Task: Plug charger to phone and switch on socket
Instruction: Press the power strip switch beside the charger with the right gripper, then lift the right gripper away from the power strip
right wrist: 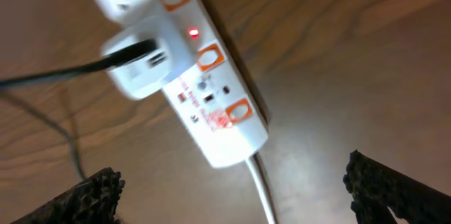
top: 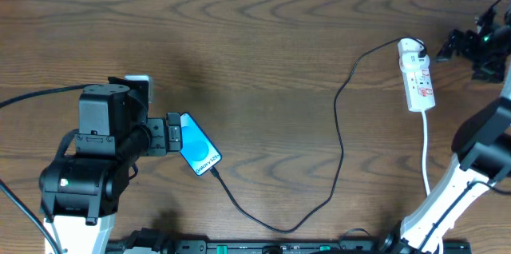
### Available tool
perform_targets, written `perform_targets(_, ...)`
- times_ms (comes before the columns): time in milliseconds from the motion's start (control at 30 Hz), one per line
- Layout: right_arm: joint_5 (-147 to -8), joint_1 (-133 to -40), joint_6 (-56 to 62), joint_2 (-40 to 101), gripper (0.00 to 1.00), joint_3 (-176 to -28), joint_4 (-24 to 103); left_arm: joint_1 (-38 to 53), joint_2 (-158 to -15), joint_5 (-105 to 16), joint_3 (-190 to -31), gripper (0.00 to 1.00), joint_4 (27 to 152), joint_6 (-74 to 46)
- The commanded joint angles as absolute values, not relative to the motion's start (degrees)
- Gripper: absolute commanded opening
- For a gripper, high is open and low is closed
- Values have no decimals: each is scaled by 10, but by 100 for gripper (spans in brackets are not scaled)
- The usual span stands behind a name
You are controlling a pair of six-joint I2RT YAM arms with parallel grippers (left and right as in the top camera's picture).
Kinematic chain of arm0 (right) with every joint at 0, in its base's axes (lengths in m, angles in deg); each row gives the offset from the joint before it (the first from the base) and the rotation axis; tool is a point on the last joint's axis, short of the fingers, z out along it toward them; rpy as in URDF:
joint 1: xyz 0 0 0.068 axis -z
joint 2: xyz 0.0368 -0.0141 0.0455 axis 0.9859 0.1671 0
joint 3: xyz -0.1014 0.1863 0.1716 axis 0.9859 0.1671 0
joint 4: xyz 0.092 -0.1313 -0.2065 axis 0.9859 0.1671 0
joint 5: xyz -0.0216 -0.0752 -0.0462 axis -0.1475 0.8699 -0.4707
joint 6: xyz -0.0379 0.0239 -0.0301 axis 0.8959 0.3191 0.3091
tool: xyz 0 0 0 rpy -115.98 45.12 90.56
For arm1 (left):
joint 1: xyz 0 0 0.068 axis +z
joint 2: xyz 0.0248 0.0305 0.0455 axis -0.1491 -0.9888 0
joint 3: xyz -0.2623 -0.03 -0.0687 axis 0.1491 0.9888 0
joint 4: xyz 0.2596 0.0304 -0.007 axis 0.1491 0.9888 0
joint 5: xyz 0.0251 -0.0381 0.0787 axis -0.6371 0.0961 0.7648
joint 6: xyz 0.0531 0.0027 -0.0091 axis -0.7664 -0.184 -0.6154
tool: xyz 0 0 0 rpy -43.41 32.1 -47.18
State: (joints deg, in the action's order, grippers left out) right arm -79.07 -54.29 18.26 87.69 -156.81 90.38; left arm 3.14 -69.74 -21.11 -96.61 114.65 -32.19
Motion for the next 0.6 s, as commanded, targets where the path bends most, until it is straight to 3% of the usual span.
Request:
perform_targets(0,-787,-558,183,779,99,-1588,914,29,-698,-202,-972,98,1148,-329)
perform_targets(267,-789,-585,183,636,99,-1588,944,29,-698,-202,-972,98,1148,-329)
perform_targets(567,-789,-587,183,582,99,-1588,949,29,-698,-202,-972,98,1148,-330)
